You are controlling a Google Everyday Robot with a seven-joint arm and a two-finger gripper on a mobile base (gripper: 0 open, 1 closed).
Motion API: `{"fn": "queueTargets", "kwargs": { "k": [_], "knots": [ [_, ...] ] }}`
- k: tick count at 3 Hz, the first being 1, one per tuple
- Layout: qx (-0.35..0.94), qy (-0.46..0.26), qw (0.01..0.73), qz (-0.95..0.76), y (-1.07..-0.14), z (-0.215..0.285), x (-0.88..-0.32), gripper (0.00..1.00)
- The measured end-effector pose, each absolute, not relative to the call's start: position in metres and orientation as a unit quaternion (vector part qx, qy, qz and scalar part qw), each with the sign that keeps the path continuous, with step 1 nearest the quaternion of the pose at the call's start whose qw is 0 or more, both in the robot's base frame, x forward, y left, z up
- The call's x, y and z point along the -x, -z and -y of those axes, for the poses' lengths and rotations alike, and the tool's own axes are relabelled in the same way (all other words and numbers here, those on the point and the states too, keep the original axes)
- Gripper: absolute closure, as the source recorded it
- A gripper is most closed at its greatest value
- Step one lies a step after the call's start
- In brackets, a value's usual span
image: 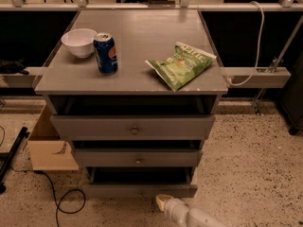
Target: Close bottom drawer
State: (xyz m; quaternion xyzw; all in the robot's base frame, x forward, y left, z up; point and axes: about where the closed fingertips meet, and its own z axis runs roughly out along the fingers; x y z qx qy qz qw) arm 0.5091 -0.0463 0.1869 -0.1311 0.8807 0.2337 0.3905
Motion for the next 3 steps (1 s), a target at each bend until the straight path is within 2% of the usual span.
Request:
{"fn": "queueTargets", "kwargs": {
  "k": [3],
  "knots": [
    [0.12, -0.235, 0.411, -0.873, -0.182, 0.019, -0.535, 1.0]
  ]
}}
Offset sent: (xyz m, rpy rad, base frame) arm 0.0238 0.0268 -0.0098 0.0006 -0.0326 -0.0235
